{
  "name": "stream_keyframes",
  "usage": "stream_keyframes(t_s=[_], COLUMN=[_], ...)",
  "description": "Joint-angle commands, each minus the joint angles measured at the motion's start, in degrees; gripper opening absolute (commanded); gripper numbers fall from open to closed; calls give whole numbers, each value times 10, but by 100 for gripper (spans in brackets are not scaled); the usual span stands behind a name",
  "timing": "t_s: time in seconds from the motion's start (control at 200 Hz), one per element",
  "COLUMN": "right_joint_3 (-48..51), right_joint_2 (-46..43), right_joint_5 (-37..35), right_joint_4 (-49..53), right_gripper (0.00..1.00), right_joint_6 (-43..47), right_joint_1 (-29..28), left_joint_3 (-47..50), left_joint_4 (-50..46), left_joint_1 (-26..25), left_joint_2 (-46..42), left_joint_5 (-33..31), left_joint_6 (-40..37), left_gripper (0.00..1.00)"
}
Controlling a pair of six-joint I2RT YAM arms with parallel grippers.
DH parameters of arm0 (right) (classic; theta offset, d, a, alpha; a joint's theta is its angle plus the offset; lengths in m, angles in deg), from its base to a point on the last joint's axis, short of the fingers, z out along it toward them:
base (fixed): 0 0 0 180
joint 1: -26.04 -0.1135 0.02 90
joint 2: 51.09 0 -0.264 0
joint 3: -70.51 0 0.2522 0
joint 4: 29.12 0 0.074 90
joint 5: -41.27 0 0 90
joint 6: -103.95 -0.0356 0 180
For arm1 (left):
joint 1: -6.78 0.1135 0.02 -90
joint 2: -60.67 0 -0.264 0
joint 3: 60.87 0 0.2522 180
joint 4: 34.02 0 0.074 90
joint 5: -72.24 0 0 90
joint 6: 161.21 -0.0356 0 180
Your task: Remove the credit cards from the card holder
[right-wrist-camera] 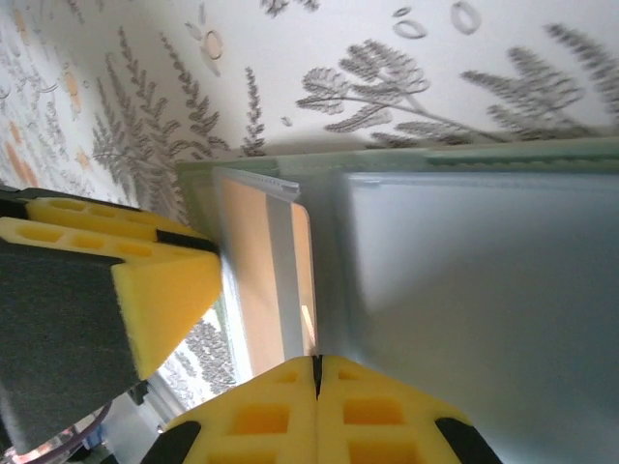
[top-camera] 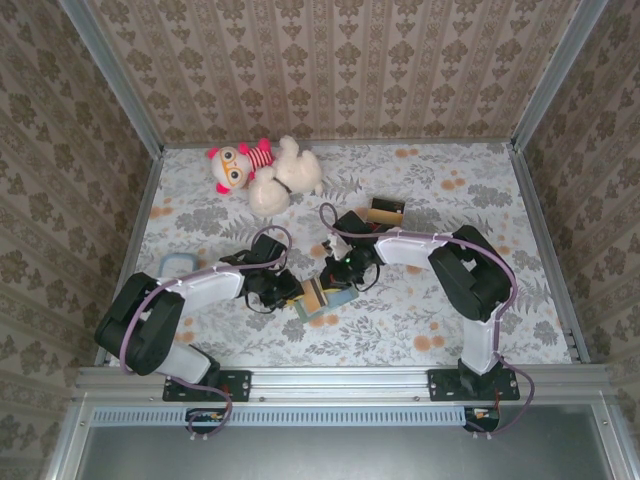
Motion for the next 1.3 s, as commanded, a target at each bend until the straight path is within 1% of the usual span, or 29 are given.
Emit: stream_keyframes(t_s=[0.0,0.13,0.37,0.505,0.71,1.045,1.145,1.215,1.295], right_joint_3=[8,7,1,1,3,3,3,4,11], right_joint_2=[-17,-15,-13,-12,-12,-13,-13,-17,-25], right_joint_5=[-43,-57,-57,-56,-56,-58,-60,-74,-83], right_joint_4=[41,49,49,46,41,39,40,47,48], right_gripper=[2,2,3,2,2,3,2,2,2], right_joint_6=[27,33,34,32,28,28,29,32,34], right_joint_1=[5,5,5,4,5,4,5,6,17], left_joint_3=[-6,-9,-41,-56,-66,-63,-63,-63,-60], left_joint_4=[-25,-23,-27,-21,-7,-3,-18,-40,-62], left_joint_1=[-2,-1,-1,-1,-4,-5,-5,-4,-4], left_joint_2=[7,6,-22,-30,16,64,70,69,63], left_joint_5=[-6,-2,3,7,22,22,12,-4,-20], left_joint_6=[-13,-14,-36,-50,-48,-48,-49,-50,-56], left_gripper=[21,17,12,11,6,3,2,1,1])
